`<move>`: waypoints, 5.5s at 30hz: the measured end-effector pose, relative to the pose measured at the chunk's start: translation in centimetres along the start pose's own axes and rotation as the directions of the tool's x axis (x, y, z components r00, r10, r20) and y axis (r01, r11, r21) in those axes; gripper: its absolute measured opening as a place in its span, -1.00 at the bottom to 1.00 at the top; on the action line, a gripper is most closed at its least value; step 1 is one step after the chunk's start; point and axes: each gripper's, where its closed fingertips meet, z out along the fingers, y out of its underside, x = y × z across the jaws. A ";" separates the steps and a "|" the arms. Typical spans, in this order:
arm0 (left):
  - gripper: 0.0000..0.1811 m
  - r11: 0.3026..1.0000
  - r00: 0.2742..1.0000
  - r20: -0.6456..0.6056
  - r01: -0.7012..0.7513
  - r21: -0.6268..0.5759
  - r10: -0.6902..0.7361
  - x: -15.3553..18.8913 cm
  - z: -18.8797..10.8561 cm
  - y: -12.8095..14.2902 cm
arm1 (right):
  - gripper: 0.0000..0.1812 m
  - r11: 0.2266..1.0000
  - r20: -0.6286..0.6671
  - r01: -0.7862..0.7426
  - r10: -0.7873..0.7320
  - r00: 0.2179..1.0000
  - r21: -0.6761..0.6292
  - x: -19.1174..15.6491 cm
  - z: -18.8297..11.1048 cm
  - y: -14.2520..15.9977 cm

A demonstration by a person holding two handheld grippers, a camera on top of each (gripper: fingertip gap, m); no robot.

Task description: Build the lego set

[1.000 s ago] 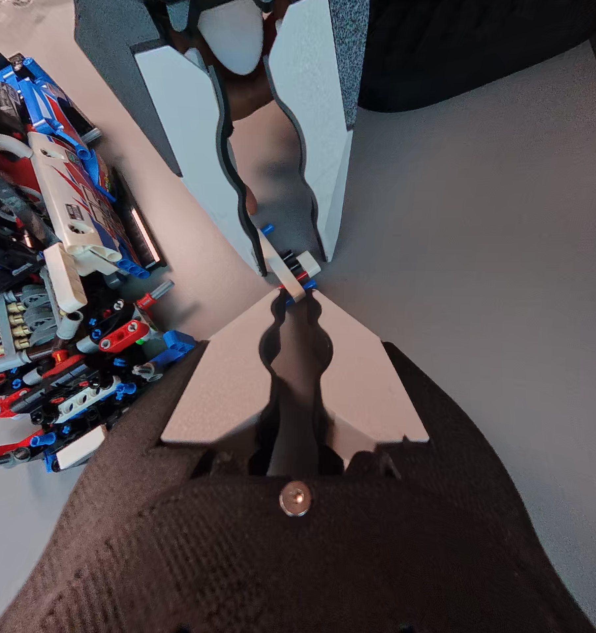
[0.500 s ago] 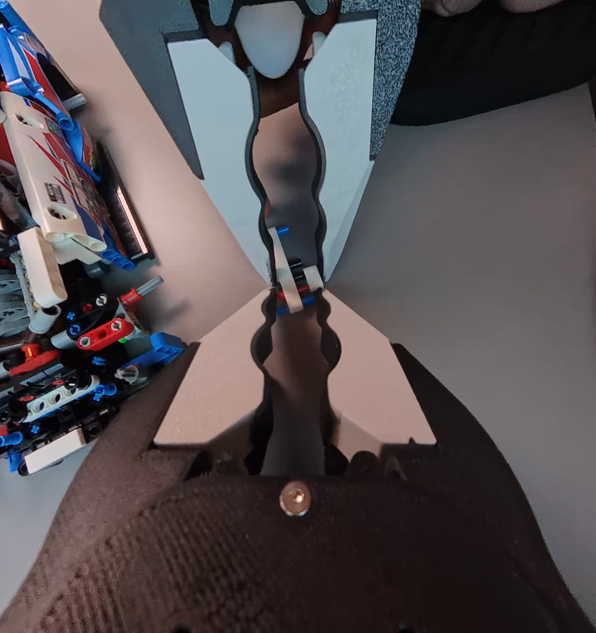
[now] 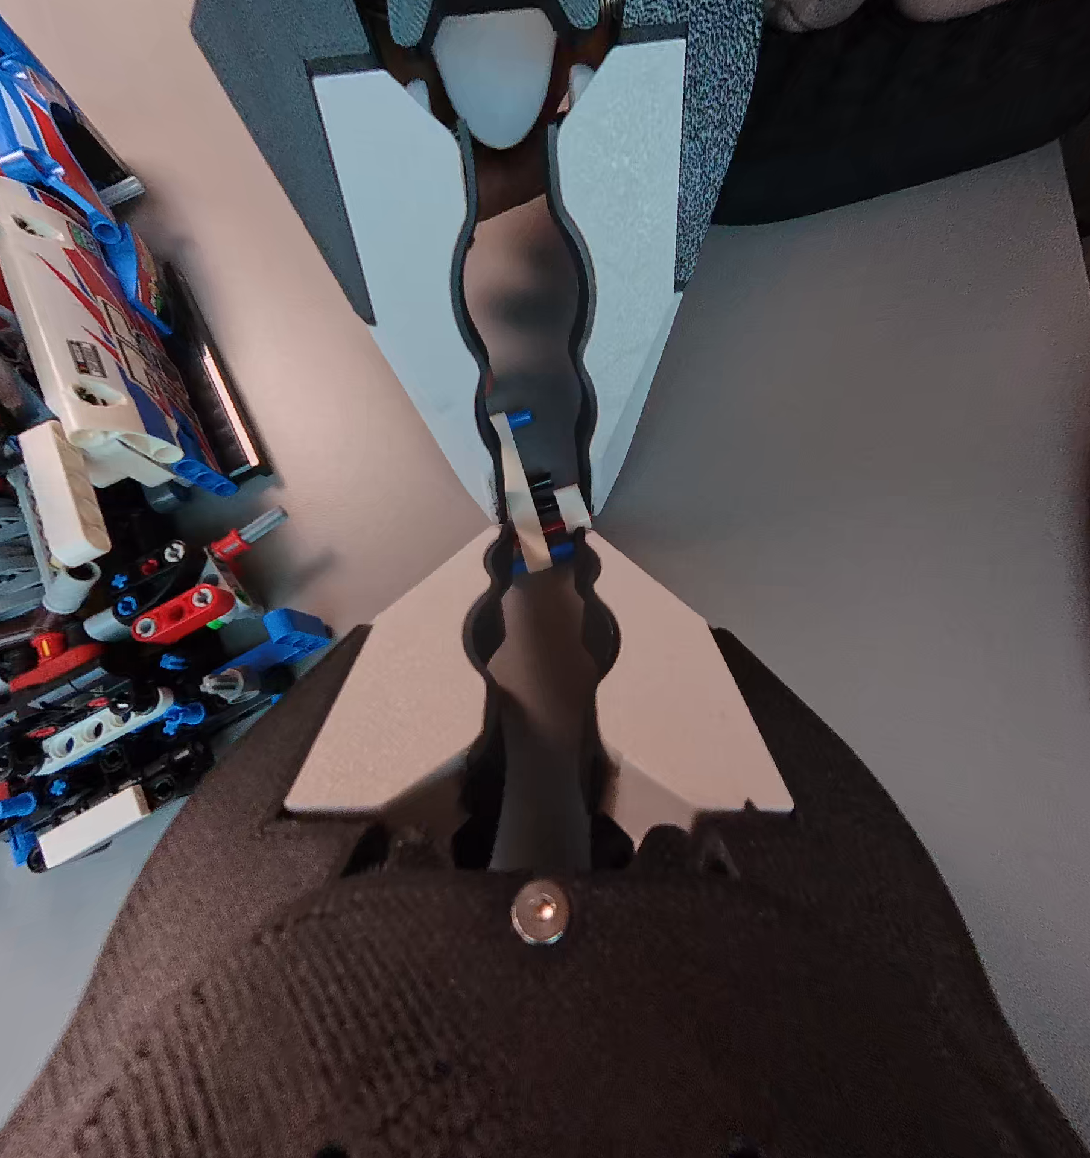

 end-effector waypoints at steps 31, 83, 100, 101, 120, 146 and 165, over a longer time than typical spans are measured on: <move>-0.75 0.999 1.000 0.010 -0.008 0.047 0.007 1.0 -0.2 0.1 | -0.62 1.000 -0.009 -0.012 0.012 1.000 0.000 -1.4 0.1 -0.4; -0.82 0.892 0.930 -0.245 0.341 0.295 -0.275 0.6 -4.5 -3.1 | -0.81 0.914 0.022 -0.093 0.092 0.996 0.395 -0.3 -3.5 -5.0; -0.73 0.628 0.808 -0.489 0.574 0.526 -0.328 -0.7 -10.2 -7.2 | -0.94 0.773 0.035 -0.191 0.214 0.976 0.605 0.5 -7.4 -9.1; -0.75 0.654 0.839 -0.440 0.532 0.537 -0.321 -0.7 -10.1 -7.1 | -0.94 0.733 0.089 -0.249 0.251 0.964 0.633 0.8 -7.7 -9.4; -0.95 0.379 0.493 -0.639 0.868 0.320 -0.590 -2.6 -8.5 -5.5 | -0.81 0.910 -0.594 0.324 -0.116 0.796 0.257 3.3 -5.5 -8.7; -0.94 0.440 0.559 -0.597 0.827 0.350 -0.575 -2.2 -8.1 -5.5 | -0.83 0.915 -0.538 0.303 -0.121 0.834 0.264 2.7 -5.2 -8.3; -0.93 0.549 0.699 -0.504 0.713 0.436 -0.508 -1.7 -8.8 -5.7 | -0.83 0.894 -0.574 0.343 -0.127 0.809 0.287 2.5 -5.5 -9.1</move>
